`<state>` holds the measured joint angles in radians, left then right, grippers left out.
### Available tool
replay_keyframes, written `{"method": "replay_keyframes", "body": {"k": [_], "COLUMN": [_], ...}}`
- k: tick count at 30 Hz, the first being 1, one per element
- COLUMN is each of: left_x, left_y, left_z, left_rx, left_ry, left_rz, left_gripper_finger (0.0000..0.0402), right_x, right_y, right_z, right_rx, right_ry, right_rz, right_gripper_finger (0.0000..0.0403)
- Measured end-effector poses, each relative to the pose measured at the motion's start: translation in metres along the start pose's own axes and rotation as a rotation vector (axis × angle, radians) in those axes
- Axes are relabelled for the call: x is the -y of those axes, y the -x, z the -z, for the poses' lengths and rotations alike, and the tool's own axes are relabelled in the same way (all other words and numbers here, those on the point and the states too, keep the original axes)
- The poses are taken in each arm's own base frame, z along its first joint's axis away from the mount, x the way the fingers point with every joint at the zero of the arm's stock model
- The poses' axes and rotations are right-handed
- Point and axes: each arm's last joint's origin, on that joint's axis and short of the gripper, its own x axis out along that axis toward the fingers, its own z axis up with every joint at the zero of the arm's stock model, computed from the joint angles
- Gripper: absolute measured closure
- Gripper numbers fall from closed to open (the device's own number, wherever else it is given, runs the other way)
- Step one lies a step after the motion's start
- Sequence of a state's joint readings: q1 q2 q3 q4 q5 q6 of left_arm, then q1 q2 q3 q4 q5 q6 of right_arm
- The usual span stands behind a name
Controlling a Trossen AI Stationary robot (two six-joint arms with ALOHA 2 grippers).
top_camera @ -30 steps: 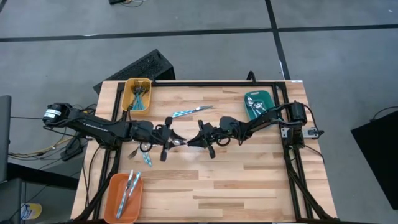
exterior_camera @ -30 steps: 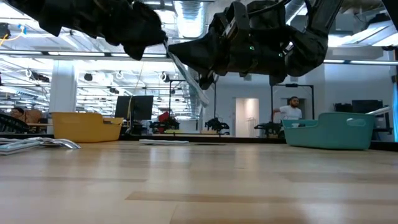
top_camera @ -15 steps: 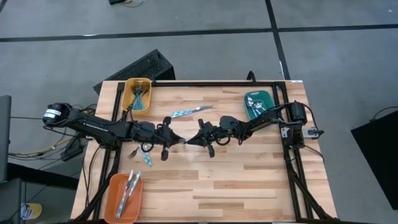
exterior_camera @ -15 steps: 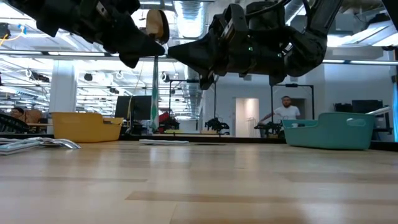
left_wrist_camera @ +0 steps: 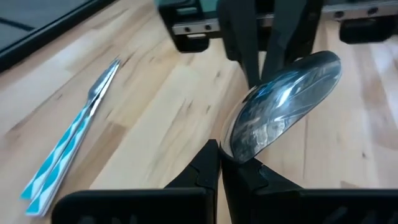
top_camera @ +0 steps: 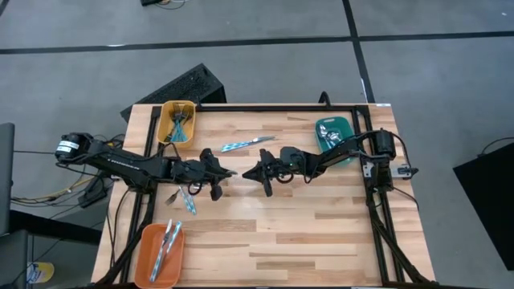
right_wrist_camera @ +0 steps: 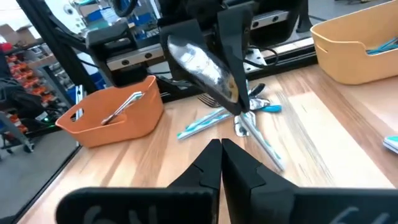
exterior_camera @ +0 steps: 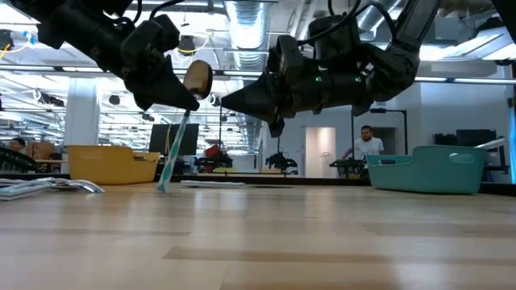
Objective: Sort silverware by color (type)
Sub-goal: Put the white-blue spoon into the blue bin
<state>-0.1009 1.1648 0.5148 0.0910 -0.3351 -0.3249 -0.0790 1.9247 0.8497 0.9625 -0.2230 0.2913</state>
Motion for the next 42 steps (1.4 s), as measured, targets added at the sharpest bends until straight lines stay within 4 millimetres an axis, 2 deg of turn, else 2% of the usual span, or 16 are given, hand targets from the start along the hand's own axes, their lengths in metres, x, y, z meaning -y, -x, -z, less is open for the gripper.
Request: {"method": "replay_keyframes", "body": {"k": [8, 14, 20, 23, 28, 30, 32, 34, 37, 40, 42], "left_x": [-0.004, -0.004, 0.004, 0.016, 0.044, 0.049, 0.043, 0.035, 0.017, 0.007, 0.008], "left_y": [0.008, 0.041, 0.073, 0.083, 0.107, 0.115, 0.121, 0.122, 0.117, 0.107, 0.098], "left_z": [-0.002, -0.023, -0.024, -0.022, -0.042, -0.052, -0.055, -0.056, -0.052, -0.048, -0.046], "left_rx": [-0.053, -0.218, -0.331, -0.361, -0.280, -0.212, -0.149, -0.102, -0.144, -0.162, -0.137], "left_ry": [0.072, 0.186, 0.299, 0.374, 0.387, 0.332, 0.265, 0.211, 0.189, 0.208, 0.195], "left_rz": [-0.056, -0.134, -0.205, -0.155, -0.037, -0.059, -0.159, -0.267, -0.405, -0.460, -0.437], "left_gripper_finger": [0.0401, 0.0401, 0.0401, 0.0401, 0.0401, 0.0401, 0.0401, 0.0401, 0.0401, 0.0401, 0.0401], "right_x": [0.001, 0.001, -0.003, -0.005, -0.001, 0.003, 0.006, 0.007, 0.004, -0.001, -0.004], "right_y": [0.000, 0.000, -0.001, -0.001, 0.000, 0.001, 0.001, 0.002, 0.001, 0.000, -0.001], "right_z": [0.001, 0.002, 0.008, 0.011, 0.009, 0.007, 0.004, 0.003, 0.004, 0.009, 0.012], "right_rx": [-0.008, -0.020, -0.074, -0.096, -0.089, -0.074, -0.055, -0.047, -0.054, -0.087, -0.110], "right_ry": [-0.001, -0.004, -0.014, -0.016, -0.009, -0.011, -0.035, -0.065, -0.095, -0.122, -0.143], "right_rz": [0.004, 0.003, -0.001, -0.006, 0.001, 0.010, 0.016, 0.020, 0.013, 0.006, 0.017], "right_gripper_finger": [0.0367, 0.0367, 0.0367, 0.0367, 0.0367, 0.0367, 0.0367, 0.0367, 0.0367, 0.0367, 0.0369]}}
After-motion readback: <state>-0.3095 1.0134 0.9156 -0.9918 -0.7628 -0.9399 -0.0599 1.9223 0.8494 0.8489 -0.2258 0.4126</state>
